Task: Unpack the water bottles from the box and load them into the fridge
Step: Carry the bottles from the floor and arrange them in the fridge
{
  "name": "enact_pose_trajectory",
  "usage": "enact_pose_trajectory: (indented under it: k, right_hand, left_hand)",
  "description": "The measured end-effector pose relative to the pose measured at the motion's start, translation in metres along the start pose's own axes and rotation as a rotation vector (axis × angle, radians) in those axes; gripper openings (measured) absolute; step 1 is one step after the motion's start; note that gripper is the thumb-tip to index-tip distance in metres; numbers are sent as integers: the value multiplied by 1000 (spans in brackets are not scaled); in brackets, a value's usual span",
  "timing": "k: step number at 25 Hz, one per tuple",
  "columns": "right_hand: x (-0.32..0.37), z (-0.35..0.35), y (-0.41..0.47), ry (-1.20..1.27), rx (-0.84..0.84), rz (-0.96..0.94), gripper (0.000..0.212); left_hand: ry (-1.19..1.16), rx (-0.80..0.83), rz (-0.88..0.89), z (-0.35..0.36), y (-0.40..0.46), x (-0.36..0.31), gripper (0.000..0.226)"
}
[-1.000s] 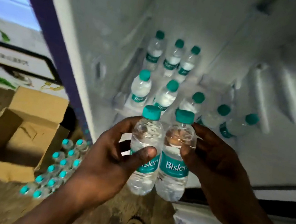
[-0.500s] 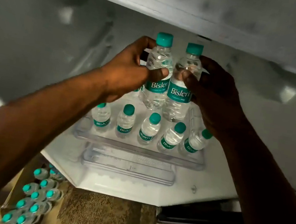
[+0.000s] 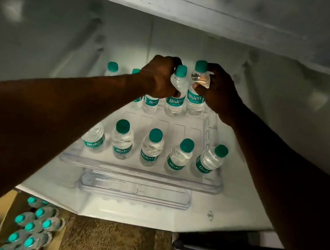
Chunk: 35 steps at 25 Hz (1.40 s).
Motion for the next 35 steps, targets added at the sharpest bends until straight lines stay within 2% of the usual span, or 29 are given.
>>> enact_pose_trajectory:
  k: [4, 8, 14, 24, 30, 32, 35]
  right_hand:
    - [-32, 6, 14, -114, 4, 22, 58]
    - [-55, 15, 19, -192, -15, 33, 59]
    - [-64, 27, 23, -256, 32, 84, 57]
    - [-67, 37, 21, -211, 39, 150, 58]
    - [-62, 41, 19, -300, 51, 163, 69]
    - [-55, 41, 16, -281, -2, 173, 75]
    - [-30, 36, 9, -178, -233, 175, 72]
  left_hand:
    - [159, 19, 17, 27, 20, 0, 59]
    - [512, -37, 42, 40, 34, 4, 59]
    - [599, 4, 25, 50, 46, 6, 57]
    - [615, 7, -44, 60, 52, 17, 63]
    - [631, 57, -31, 63, 55, 16, 67]
    - [599, 71, -28, 58, 53, 14, 75]
    - [391, -18, -96, 48, 34, 12, 76]
Point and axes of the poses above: each hand's wrist, its own y-axis towards the middle knuckle, its own z-axis out of the palm, x = y × z, the point moved 3 cm from there along y, towards the middle knuckle, and after that the axes turned 14 degrees about y, right-handed, at the moved point
